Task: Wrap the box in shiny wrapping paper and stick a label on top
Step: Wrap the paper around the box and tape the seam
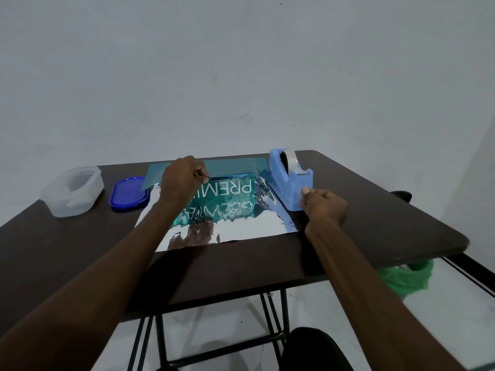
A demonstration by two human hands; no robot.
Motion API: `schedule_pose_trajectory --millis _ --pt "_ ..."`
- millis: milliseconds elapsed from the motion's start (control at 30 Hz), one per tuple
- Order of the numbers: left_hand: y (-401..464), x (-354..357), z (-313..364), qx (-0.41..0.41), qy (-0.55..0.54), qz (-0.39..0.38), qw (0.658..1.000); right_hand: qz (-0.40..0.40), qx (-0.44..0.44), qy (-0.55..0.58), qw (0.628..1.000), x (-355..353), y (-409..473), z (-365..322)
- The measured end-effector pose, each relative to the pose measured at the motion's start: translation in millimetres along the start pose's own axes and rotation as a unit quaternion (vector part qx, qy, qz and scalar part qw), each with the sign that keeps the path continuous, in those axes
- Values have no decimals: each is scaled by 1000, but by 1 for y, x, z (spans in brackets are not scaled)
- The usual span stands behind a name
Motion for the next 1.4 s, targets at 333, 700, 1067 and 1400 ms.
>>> schedule_pose_trajectory --millis 333,700,1067,1400 --pt "-3 1 2 -24 -9 -20 999 -185 60 120 973 62 -65 0" --pt "-5 -2 -4 -43 1 -27 999 -198 113 18 974 181 -85 48" --pt "-3 1 -9 -43 -31 -32 998 -105 60 -99 988 168 -74 70" --pt "-1 5 -11 -35 -43 -29 998 -172 -206 -444 855 176 -87 33"
Point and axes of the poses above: each hand's wrist, its own y-axis towards the middle knuckle, its own x-axis out of the palm, z = x × y, the point moved 10 cm from there along y, towards the middle knuckle, and after that the axes turned 12 degrees about y, right-handed, at the moved point
